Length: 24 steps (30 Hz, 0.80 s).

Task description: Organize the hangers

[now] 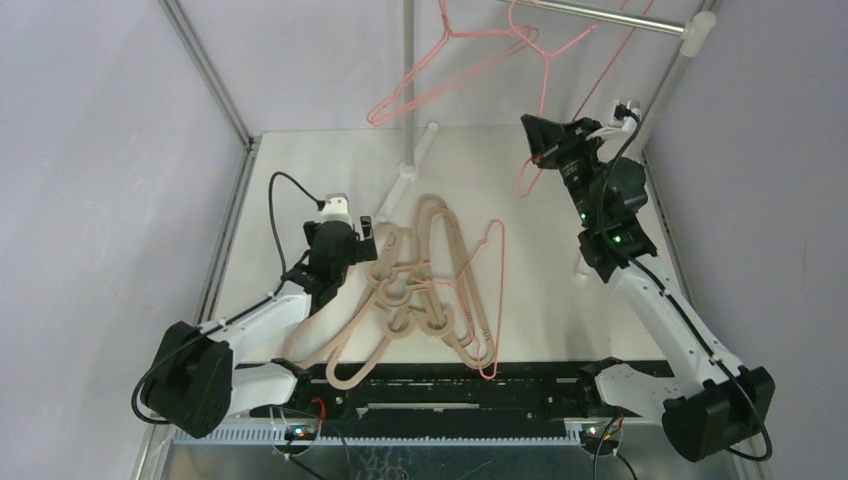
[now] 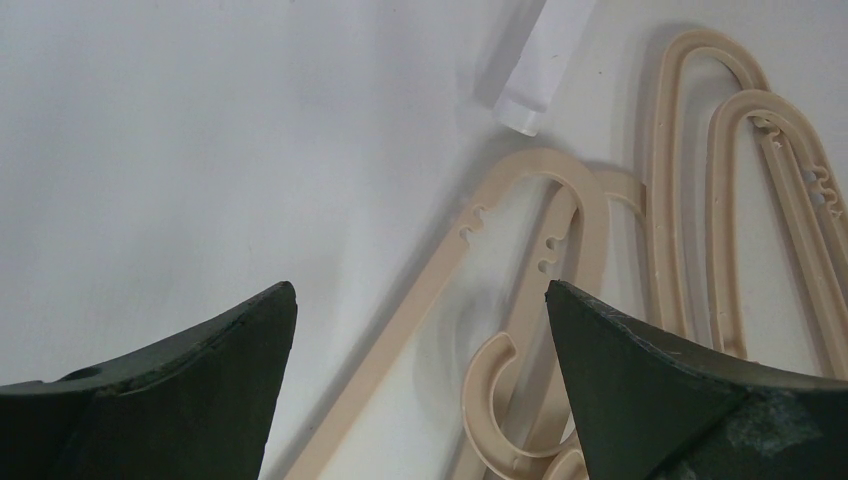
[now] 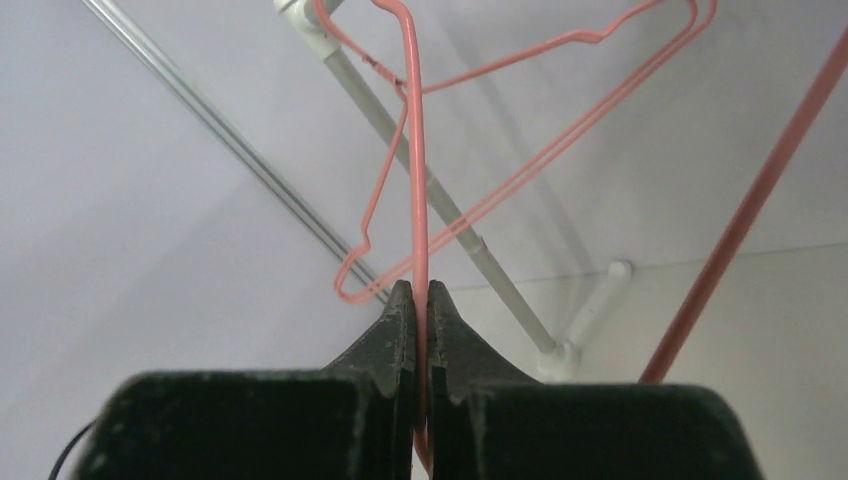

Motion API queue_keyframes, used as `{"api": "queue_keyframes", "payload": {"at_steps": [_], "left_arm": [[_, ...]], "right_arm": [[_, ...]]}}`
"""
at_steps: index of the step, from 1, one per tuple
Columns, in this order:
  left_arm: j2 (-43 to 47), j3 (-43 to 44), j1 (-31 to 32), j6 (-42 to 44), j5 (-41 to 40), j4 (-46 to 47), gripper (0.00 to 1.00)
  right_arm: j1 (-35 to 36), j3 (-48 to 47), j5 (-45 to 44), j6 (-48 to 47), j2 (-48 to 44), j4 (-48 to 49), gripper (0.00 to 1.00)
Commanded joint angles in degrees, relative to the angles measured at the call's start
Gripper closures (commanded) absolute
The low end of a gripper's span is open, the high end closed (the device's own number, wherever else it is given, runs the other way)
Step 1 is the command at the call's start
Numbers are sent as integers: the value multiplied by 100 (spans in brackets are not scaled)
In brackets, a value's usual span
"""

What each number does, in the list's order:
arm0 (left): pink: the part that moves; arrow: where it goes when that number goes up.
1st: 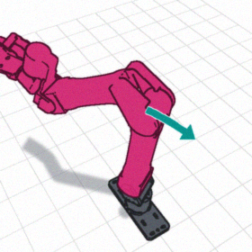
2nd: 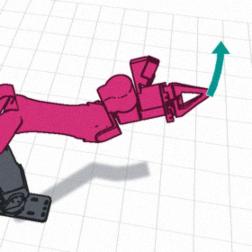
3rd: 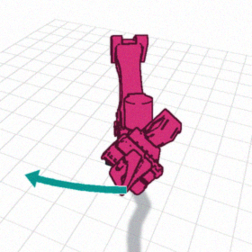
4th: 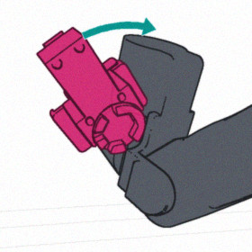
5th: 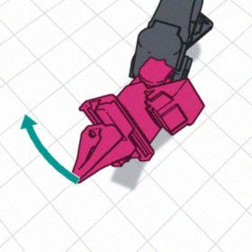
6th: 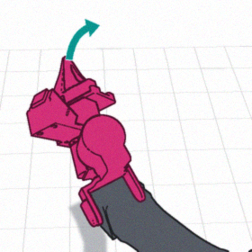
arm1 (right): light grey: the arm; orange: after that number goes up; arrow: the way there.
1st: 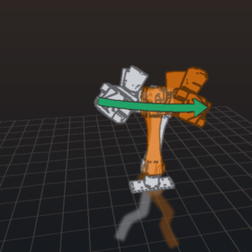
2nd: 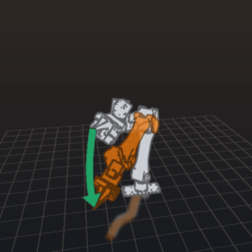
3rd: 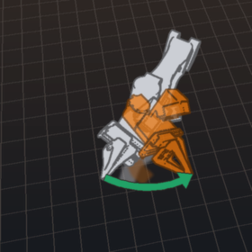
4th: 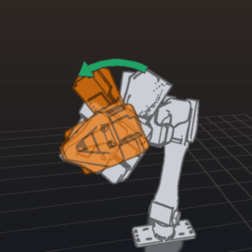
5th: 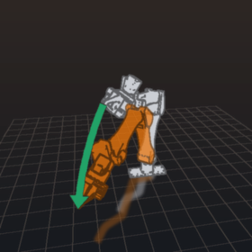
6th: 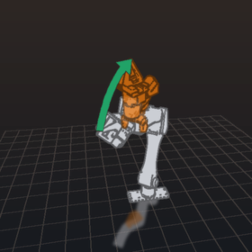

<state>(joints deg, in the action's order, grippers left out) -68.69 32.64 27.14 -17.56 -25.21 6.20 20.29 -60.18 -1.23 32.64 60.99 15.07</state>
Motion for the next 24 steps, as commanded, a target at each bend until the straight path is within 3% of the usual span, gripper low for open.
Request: {"api": "queue_keyframes", "payload": {"at_steps": [1, 10, 17, 18, 20, 24], "left_arm": [[26, 216, 20, 2, -110, 138, 0], [67, 188, 22, 5, -124, 127, 1], [24, 208, 20, 1, -118, 127, 0], [22, 207, 21, -4, -116, 127, 0], [22, 199, 22, -6, -110, 127, 0], [22, 199, 27, -3, -107, 127, 0]], "right_arm": [[-254, -268, 386, 721, 409, 1121, 100], [-407, -450, 272, 1344, 1190, 1888, 100], [-494, -455, 109, 1498, 1468, 1786, 100], [-514, -458, 82, 1530, 1500, 1665, 98], [-526, -459, -60, 1594, 1512, 1345, 82], [-566, -434, -161, 1590, 1530, 1007, 75]]}}
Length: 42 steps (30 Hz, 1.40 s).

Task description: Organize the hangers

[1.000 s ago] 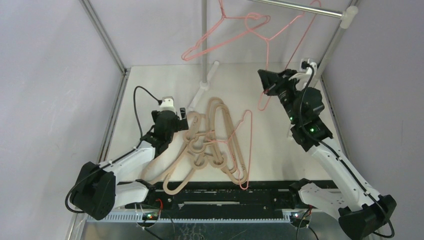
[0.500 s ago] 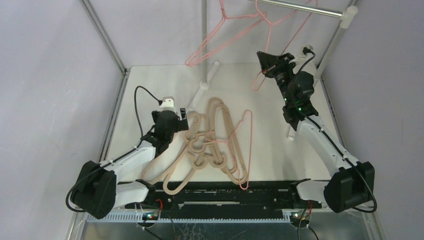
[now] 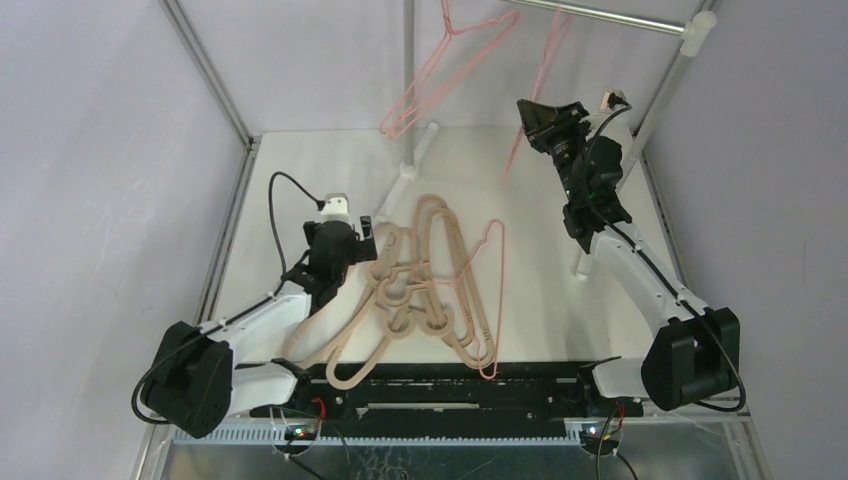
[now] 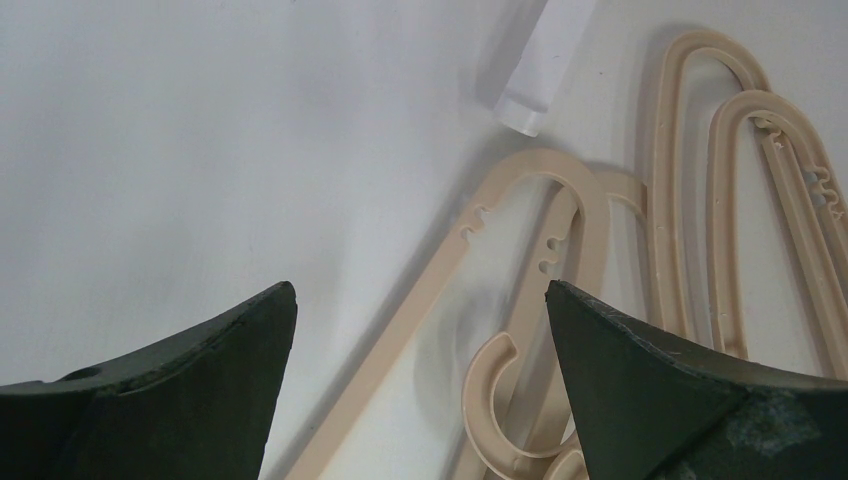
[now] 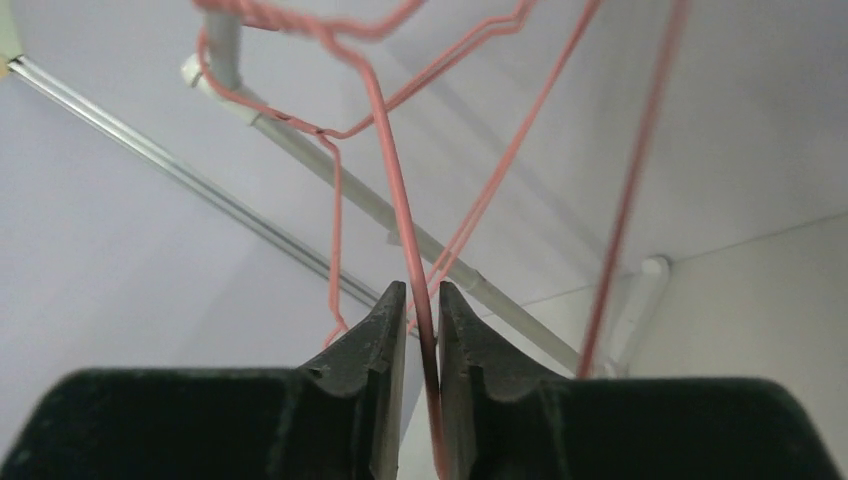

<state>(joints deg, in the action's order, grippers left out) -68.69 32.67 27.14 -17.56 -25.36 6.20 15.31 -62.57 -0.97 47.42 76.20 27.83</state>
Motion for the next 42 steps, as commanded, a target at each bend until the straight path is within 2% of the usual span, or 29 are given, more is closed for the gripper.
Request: {"api": "queue_keyframes", "payload": {"at_steps": [1, 11, 12, 13, 15, 23, 26, 28, 30, 32, 38, 42], "left_arm": [[22, 196, 21, -2, -98, 124, 0], [31, 201, 20, 16, -125, 123, 0], [36, 197, 22, 16, -122, 127, 0], [31, 196, 25, 16, -114, 127, 0], [19, 196, 19, 12, -109, 136, 0], [15, 201, 23, 18, -94, 138, 0], [6, 214, 27, 7, -90, 136, 0], [-12, 221, 26, 7, -91, 136, 0], [-35, 235, 23, 2, -91, 130, 0], [-33, 232, 20, -4, -70, 127, 0], [65, 180, 23, -10, -90, 144, 0], [16, 192, 22, -25, -50, 156, 1]], "right_arm": [[-72, -195, -176, 110, 10, -304, 73], [-13, -112, -268, -258, -150, -808, 72], [-11, -114, -285, -311, -157, -836, 74], [-10, -108, -262, -354, -163, -853, 80], [-19, -107, -196, -398, -159, -889, 99], [50, 49, -174, -610, -331, -1147, 100], [223, -175, -149, -923, -292, -2102, 100], [442, -343, -237, -1287, -155, -2727, 92], [663, -528, -418, -1588, 71, -3340, 76], [791, -674, -450, -1760, 368, -3854, 67], [930, -761, -313, -2027, 1316, -4705, 59], [962, -746, -199, -1975, 1777, -4801, 58]]}}
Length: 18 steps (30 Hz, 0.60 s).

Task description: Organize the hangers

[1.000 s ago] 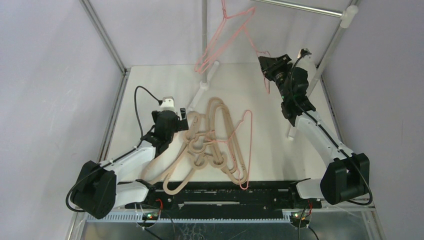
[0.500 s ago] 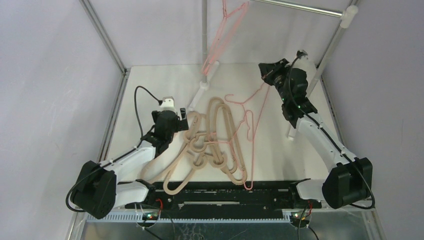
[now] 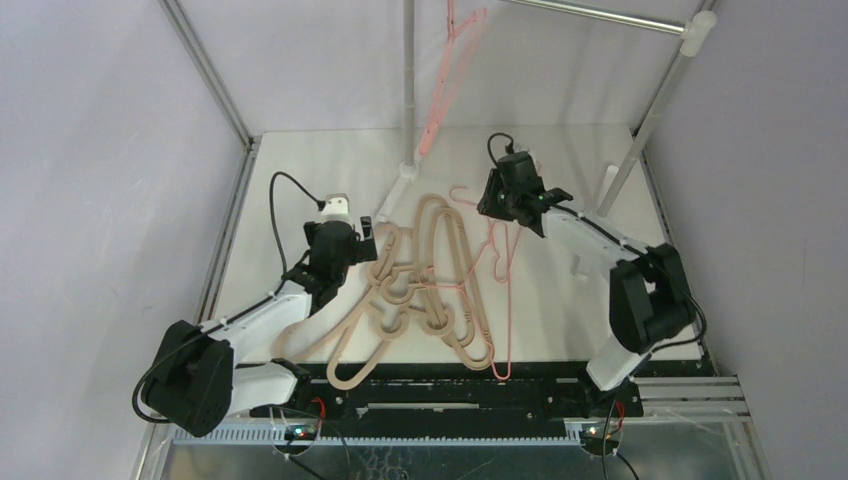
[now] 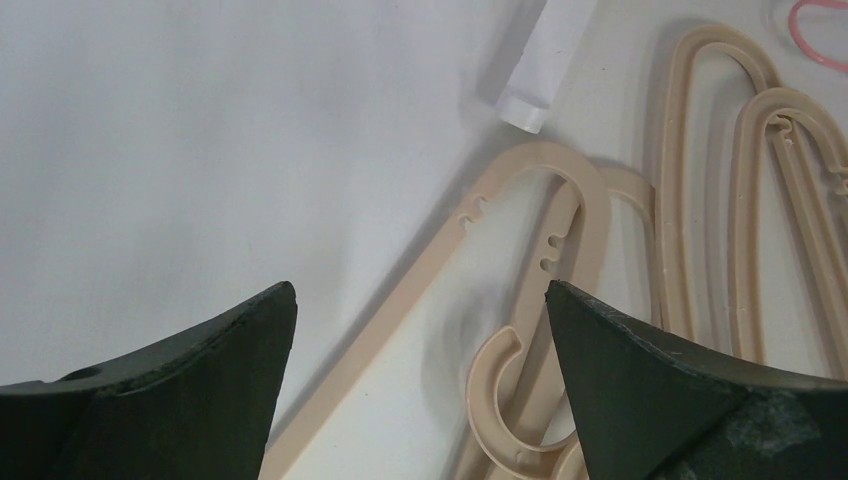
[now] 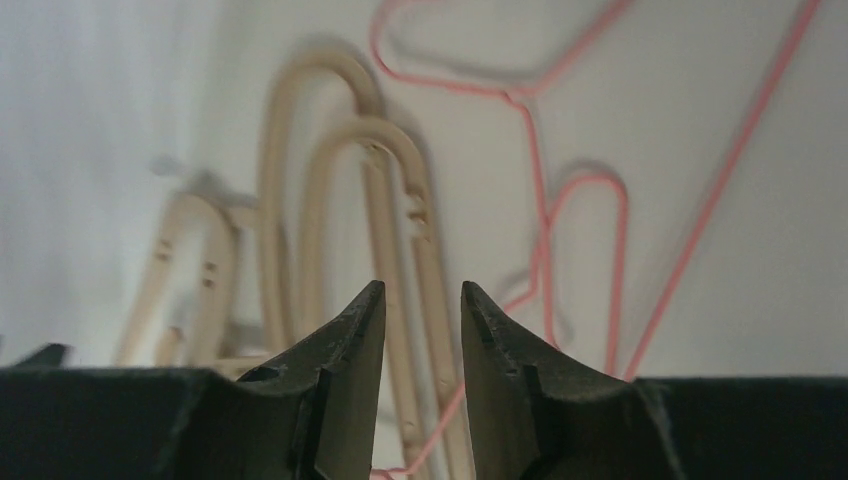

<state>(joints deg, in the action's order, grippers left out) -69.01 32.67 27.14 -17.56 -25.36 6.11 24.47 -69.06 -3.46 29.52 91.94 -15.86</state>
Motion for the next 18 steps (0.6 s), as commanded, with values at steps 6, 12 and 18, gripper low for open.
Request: {"api": "queue_keyframes", "payload": {"at_steps": [6, 12, 18], "left_arm": [[-31, 206, 27, -24, -50, 197, 0], [-64, 210, 20, -19, -83, 199, 1], [-86, 205, 20, -28, -65, 211, 0]], "right_arm": [[144, -354, -252, -283, 724, -570, 58], [229, -372, -611, -173, 1129, -833, 59], [251, -183, -942, -15, 1359, -947, 58]]}}
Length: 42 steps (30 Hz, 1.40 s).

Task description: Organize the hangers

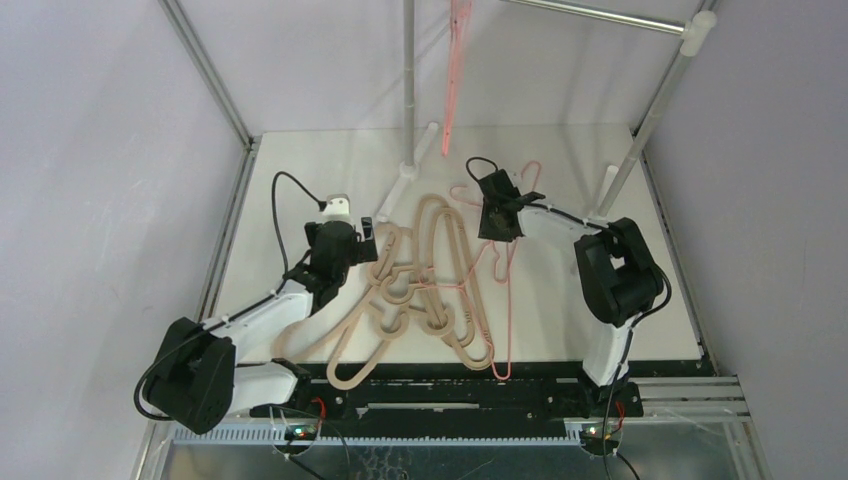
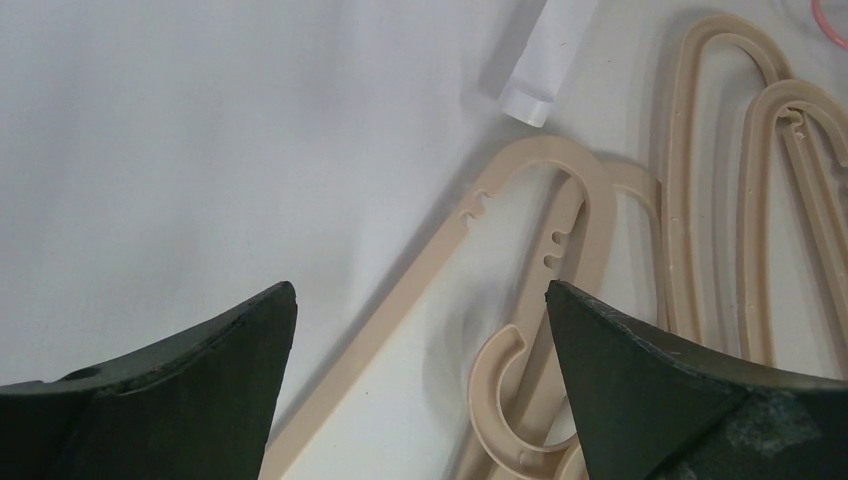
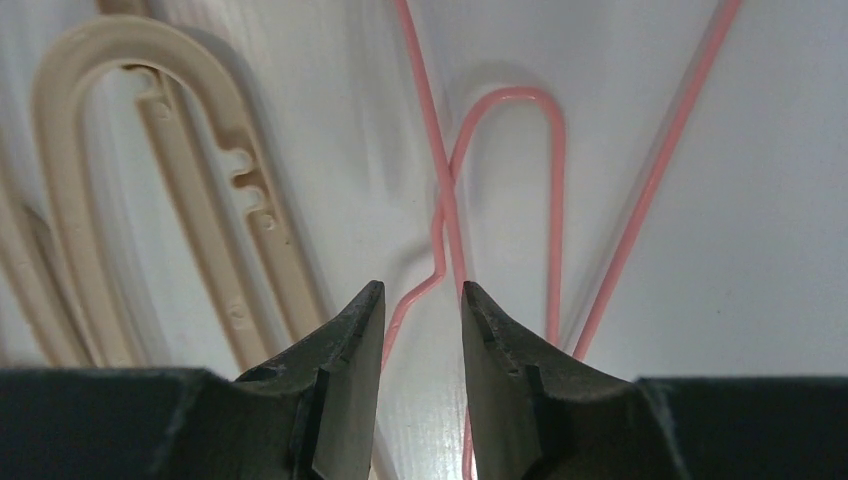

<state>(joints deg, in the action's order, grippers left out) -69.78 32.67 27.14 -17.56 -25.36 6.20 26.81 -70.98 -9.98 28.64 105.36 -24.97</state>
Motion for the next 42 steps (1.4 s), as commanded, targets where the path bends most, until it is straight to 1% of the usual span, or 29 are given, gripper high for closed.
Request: {"api": "queue_keyframes", "payload": {"at_steps": [1, 12, 18, 19, 20, 21, 23, 28, 31, 34, 39, 42], "left_arm": [[-10, 203, 20, -28, -65, 205, 0], [-46, 205, 21, -34, -52, 215, 0], [-98, 224, 25, -46, -6, 228, 0], [-98, 223, 25, -47, -12, 225, 0], [-96, 223, 23, -45, -17, 220, 1], [-97, 225, 20, -38, -18, 224, 0], [-82, 223, 20, -36, -29, 224, 1], [-47, 222, 21, -23, -56, 194, 0], [-36, 215, 20, -25, -39, 202, 1], [-16, 214, 20, -26, -52, 198, 0], [29, 201, 24, -27, -45, 198, 0], [28, 196, 20, -43, -30, 206, 0]], "right_arm": [[5, 21, -204, 72, 30, 17, 58], [-73, 578, -268, 214, 103, 249, 58], [-103, 642, -99, 132, 210, 425, 66], [-102, 646, -74, 110, 213, 450, 71], [-100, 645, -47, 72, 213, 476, 80], [-107, 647, -13, 59, 214, 490, 98], [-113, 739, -3, 37, 141, 602, 100], [-19, 1221, 221, -96, -622, 1082, 100], [-25, 1498, 1071, -152, -1364, 1429, 100], [-127, 1685, 1352, -28, -2261, 1484, 100], [-621, 1799, 1530, -47, -3521, 1240, 100], [-1139, 1895, 2004, -35, -4020, 1147, 100]]}}
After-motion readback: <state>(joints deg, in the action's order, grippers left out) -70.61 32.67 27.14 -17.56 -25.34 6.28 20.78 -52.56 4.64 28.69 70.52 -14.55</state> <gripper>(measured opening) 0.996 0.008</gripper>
